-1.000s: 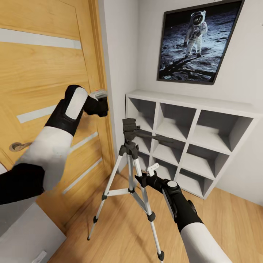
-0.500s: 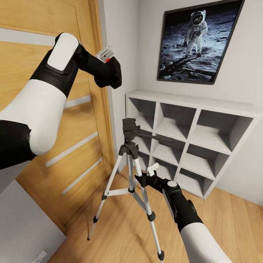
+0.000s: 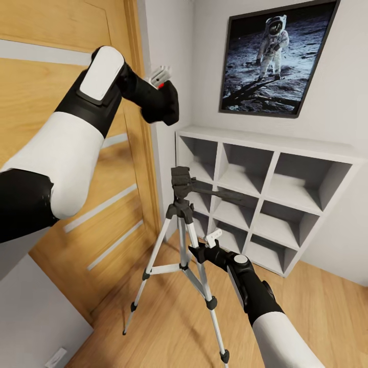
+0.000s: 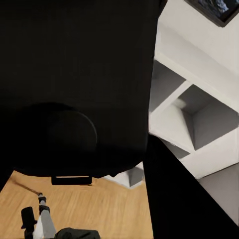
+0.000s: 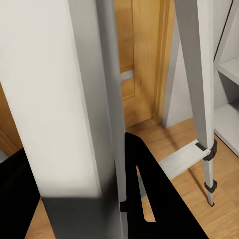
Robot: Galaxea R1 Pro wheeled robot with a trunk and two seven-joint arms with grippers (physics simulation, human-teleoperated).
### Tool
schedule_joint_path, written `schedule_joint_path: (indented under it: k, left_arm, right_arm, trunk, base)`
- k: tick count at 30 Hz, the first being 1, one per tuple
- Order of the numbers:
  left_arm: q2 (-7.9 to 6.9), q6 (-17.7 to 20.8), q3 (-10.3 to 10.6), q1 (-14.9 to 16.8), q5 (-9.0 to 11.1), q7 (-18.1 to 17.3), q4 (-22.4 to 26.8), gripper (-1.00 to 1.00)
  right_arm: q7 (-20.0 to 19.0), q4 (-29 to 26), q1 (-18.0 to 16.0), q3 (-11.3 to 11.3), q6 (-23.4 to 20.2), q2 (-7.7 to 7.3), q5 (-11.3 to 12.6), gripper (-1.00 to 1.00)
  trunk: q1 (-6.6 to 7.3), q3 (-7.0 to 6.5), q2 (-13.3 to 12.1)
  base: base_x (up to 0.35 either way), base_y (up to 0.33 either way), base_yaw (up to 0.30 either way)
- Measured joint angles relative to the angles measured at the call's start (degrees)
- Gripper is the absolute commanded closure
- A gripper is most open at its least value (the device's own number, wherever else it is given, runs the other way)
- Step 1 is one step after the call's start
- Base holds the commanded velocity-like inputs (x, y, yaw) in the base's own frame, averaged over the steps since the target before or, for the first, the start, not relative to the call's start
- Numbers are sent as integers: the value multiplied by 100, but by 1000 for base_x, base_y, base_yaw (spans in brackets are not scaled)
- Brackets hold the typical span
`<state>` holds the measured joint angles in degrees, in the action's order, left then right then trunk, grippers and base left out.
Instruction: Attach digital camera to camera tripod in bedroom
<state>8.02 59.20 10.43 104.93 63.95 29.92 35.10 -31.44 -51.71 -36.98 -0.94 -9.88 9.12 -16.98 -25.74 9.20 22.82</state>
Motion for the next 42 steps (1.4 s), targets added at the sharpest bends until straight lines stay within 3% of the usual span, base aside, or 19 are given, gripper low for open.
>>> schedule_joint_path:
  k: [3, 5, 7, 11, 19, 20, 21, 23, 24, 25, 26, 30, 31, 32, 33, 40, 41, 42]
  left_arm:
    - [46, -8, 13, 1, -64, 317, 94, 100]
    - [92, 1, 63, -1, -128, 793, 193, 100]
    - [116, 7, 124, 0, -125, 1134, 233, 100]
    - [144, 23, 256, -8, -44, 1494, 247, 100]
    - [130, 6, 528, -46, -23, 1326, 251, 100]
    - [128, -3, 557, -50, 15, 1151, 263, 100]
    - [123, -23, 586, -54, 91, 687, 274, 100]
    - [114, 1, 605, -56, 6, 219, 273, 100]
    - [95, -13, 629, -57, 48, -309, 256, 100]
    - [72, 0, 650, -57, -31, -585, 235, 100]
    - [0, -1, 698, -58, -89, -1109, 182, 100]
    - [-230, -13, 811, -58, -330, -2002, 77, 100]
    - [-458, -35, 896, -58, -459, -2648, -39, 100]
    - [-520, -18, 923, -60, -670, -2783, -86, 100]
    - [-534, -16, 927, -59, -574, -2829, -98, 100]
    - [-549, -28, 997, -91, -674, -2979, -160, 100]
    - [-547, -32, 1123, -102, -705, -2991, -127, 100]
    - [-553, -32, 1384, -109, -769, -3007, -62, 100]
  right_arm:
    - [3, 1, 0, 2, 0, -1, 5, 100]
    - [5, 1, 0, 3, 0, -1, 6, 100]
    - [5, 1, 0, 3, 0, -1, 7, 100]
    - [5, 0, 0, 4, -2, -1, 9, 100]
    - [3, 0, 0, 3, 0, -1, 7, 100]
    - [1, -1, 0, 3, 0, -1, 4, 100]
    - [0, -1, 0, 2, 0, -1, 3, 100]
    - [-1, -2, 0, 1, -1, -1, 2, 100]
    - [-1, -2, 0, 1, -2, -1, 3, 100]
    - [-2, 0, 0, 0, 0, -1, 2, 100]
    - [-2, -5, 0, 1, -4, 0, 4, 100]
    - [-2, -3, 0, 0, -3, -1, 1, 100]
    - [-2, -3, 0, 0, -4, 0, 2, 100]
    - [-3, -9, 0, 1, -9, 0, 4, 100]
    - [-2, -5, 0, 1, -6, -1, 2, 100]
    - [-1, -4, 0, 1, -7, -1, 4, 100]
    - [-2, -6, 0, 1, -8, -1, 5, 100]
    - [-2, -6, 0, 1, -8, -1, 4, 100]
  trunk:
    - [0, 0, 0]
    - [0, 0, 0]
    - [0, 0, 0]
    - [0, 0, 0]
    - [0, 0, 0]
    - [0, 0, 0]
    - [0, 0, 0]
    - [0, 0, 0]
    - [0, 0, -1]
    - [0, 0, 0]
    - [0, 0, -1]
    - [0, 0, 0]
    - [0, 0, 0]
    - [0, 1, -2]
    - [0, 0, -1]
    - [0, 0, 0]
    - [0, 0, -1]
    - [0, 0, -1]
  base:
    - [0, 0, 0]
    - [0, 0, 0]
    - [0, 0, 0]
    - [0, 0, 0]
    - [0, 0, 0]
    - [0, 0, 0]
    - [0, 0, 0]
    - [0, 0, 0]
    - [0, 0, 0]
    - [0, 0, 0]
    - [0, 0, 0]
    - [0, 0, 0]
    - [0, 0, 0]
    - [0, 0, 0]
    - [0, 0, 0]
    - [0, 0, 0]
    - [0, 0, 0]
    - [0, 0, 0]
